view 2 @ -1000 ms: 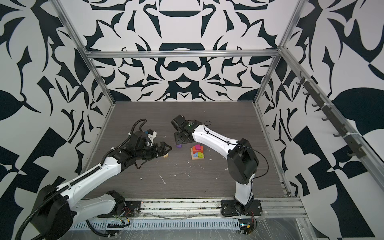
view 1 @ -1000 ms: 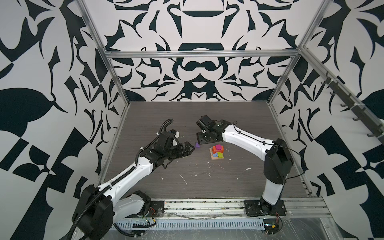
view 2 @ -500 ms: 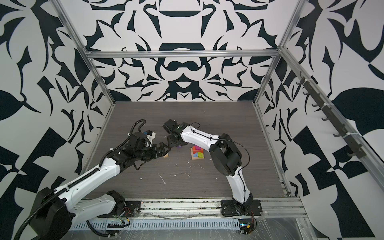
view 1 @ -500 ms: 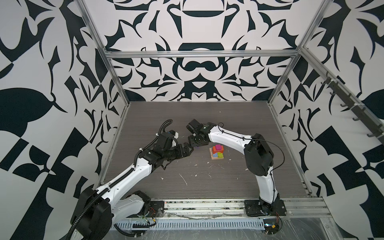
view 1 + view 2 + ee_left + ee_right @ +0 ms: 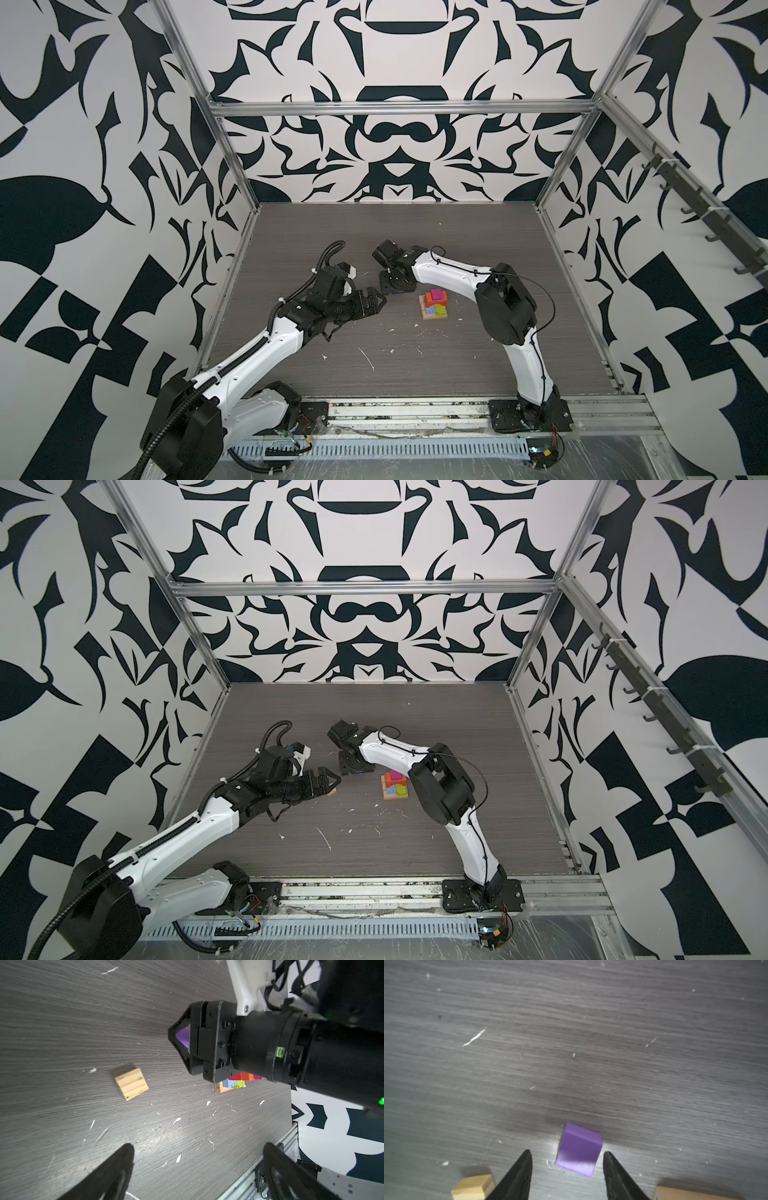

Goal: Build the wood block tower
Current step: 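Move the right gripper nearer the robot over the purple cube, then close the right gripper on the purple cube and lift it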

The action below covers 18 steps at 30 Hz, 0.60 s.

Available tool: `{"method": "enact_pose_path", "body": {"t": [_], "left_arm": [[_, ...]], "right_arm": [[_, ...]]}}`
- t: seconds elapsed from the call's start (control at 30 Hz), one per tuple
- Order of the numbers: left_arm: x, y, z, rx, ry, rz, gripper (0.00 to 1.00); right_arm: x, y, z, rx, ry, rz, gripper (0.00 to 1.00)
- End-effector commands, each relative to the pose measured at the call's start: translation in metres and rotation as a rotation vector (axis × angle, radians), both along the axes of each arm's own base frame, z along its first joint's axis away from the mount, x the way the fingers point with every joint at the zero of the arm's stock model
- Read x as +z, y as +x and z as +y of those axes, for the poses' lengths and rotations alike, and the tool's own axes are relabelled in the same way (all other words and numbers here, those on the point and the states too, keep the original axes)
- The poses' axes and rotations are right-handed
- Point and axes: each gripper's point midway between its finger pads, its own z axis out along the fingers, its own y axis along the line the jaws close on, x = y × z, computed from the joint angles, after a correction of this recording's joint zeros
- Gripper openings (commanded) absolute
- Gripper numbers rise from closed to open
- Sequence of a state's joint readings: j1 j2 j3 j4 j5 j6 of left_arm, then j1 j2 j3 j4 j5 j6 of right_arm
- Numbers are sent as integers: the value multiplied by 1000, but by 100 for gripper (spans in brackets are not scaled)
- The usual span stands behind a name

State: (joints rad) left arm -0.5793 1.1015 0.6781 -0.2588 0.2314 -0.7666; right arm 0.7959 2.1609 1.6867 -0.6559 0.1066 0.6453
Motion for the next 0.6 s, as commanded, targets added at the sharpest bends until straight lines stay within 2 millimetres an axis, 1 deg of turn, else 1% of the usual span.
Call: {"method": "enact_pose_path", "body": {"t": [0.0,0.27,0.57], "left_arm": [[-5,-5,3,-1,10,5,99],[-4,-5,4,-1,10,3,99],[-5,-4,3,1,8,3,100]], "right_arm": [[12,9,6,-27,44,-26,58],[0,10,5,-45,52,1,54],[-4,8,4,-43,51,12,47]]}}
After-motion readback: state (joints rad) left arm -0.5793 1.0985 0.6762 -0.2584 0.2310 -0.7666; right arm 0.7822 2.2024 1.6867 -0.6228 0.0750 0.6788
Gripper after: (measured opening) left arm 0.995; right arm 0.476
